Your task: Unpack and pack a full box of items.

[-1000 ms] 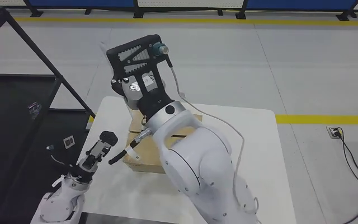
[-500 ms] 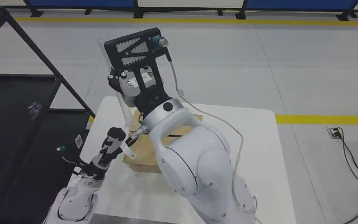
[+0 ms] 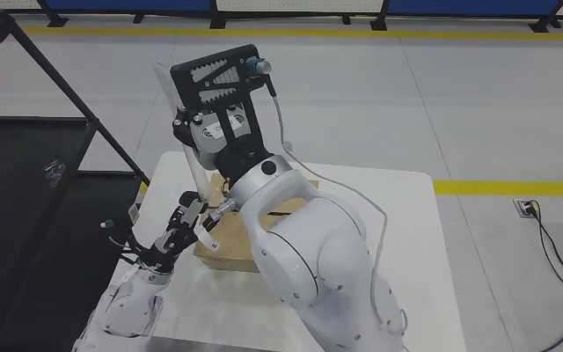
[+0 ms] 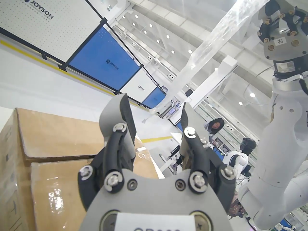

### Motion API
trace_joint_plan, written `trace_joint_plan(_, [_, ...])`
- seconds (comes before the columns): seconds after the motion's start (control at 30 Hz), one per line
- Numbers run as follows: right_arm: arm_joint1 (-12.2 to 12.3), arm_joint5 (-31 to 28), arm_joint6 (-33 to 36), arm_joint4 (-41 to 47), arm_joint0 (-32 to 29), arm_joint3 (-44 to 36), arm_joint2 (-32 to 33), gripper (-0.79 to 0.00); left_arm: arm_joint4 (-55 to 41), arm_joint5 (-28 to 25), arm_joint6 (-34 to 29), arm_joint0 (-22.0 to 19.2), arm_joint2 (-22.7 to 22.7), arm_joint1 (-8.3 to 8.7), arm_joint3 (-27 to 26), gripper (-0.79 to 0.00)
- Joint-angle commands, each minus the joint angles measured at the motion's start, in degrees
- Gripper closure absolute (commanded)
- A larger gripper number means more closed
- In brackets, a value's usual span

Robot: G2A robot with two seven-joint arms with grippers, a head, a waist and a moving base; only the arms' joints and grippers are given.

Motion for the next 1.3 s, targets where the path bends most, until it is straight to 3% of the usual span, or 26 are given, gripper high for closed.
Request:
trace_joint_plan(0.0, [0.0,-0.5,0.1,0.4,-0.1,0.0,0.4,0.000,0.2,0.0,0.1,-0.4,0.3,-0.08,0.3,-0.449])
trace_joint_plan(0.07, [0.0,-0.7,0.1,0.9,-0.2,-0.1,0.7,0.000,0.3,-0.1,0.1,-0.8,0.6,-0.16,0.6,-0.388])
trace_joint_plan(0.2, [0.0,-1.5,0.5,1.5,-0.4,-0.3,1.3,0.000,1.0,-0.7,0.0,-1.4,1.1,-0.27,1.1,-0.348])
trace_joint_plan(0.43, [0.3,-2.6,0.5,2.0,-1.2,-0.2,2.9,0.000,2.3,-2.0,0.1,-1.5,1.1,-0.32,1.2,-0.099])
trace_joint_plan(0.6, [0.6,-3.8,0.4,2.0,-2.6,-0.1,4.8,0.000,2.8,-2.5,0.1,-0.8,-0.4,-0.14,0.7,-0.009])
trace_joint_plan(0.97, [2.2,-11.4,-2.0,-1.3,-7.7,-2.1,8.3,0.000,3.8,-2.3,-1.9,1.3,-5.5,0.74,-1.1,0.000])
trace_joint_plan(1.27, [4.1,-18.9,-10.4,-12.4,-14.6,-4.5,8.0,0.000,8.2,-0.6,-3.9,2.0,-10.2,1.59,-2.7,0.000])
